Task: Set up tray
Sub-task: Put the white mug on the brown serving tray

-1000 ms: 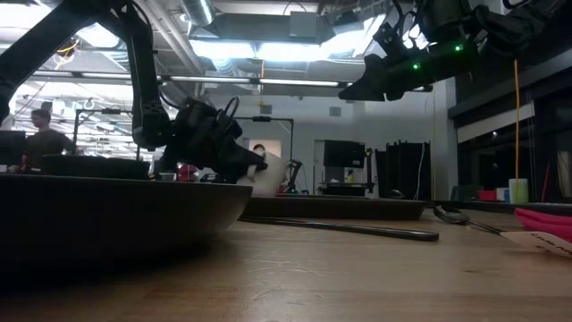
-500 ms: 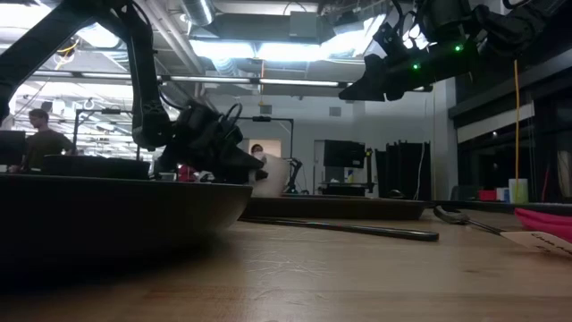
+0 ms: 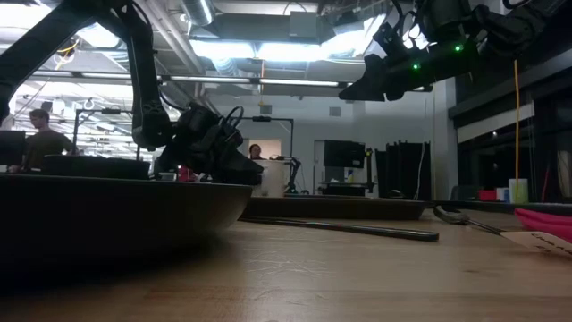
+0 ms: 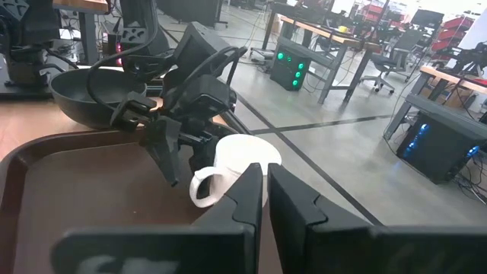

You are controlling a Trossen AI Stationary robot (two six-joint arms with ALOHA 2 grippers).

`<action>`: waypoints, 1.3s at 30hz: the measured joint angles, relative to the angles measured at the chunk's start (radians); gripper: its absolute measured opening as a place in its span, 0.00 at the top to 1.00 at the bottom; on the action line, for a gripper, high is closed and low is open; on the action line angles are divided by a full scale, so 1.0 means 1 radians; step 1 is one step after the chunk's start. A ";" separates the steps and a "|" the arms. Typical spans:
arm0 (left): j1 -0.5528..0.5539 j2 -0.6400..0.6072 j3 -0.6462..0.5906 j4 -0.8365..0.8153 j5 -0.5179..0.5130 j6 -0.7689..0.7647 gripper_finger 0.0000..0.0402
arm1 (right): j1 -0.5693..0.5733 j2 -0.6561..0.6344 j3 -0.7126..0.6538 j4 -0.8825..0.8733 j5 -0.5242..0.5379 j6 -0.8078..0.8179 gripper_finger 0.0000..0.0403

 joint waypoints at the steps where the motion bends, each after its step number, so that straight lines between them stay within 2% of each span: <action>1: 0.000 0.000 0.000 0.000 0.000 0.000 0.55 | 0.000 0.000 0.000 0.000 0.000 0.000 0.93; 13: 0.003 -0.006 0.000 -0.001 0.001 -0.005 0.55 | 0.000 0.000 0.000 0.000 0.000 0.000 0.93; 20: 0.003 -0.073 0.000 -0.037 0.002 -0.004 0.55 | 0.000 0.000 0.000 0.000 0.000 0.000 0.93; 27: 0.002 -0.187 0.000 -0.225 -0.023 0.060 0.55 | 0.000 0.000 0.000 0.000 0.000 0.000 0.93; 35: -0.002 -0.322 0.000 -0.596 -0.267 0.283 0.55 | 0.000 0.000 0.000 0.000 0.000 0.000 0.93; 39: -0.005 -0.351 -0.001 -0.663 -0.297 0.326 0.55 | 0.000 0.000 0.000 0.000 0.000 0.000 0.93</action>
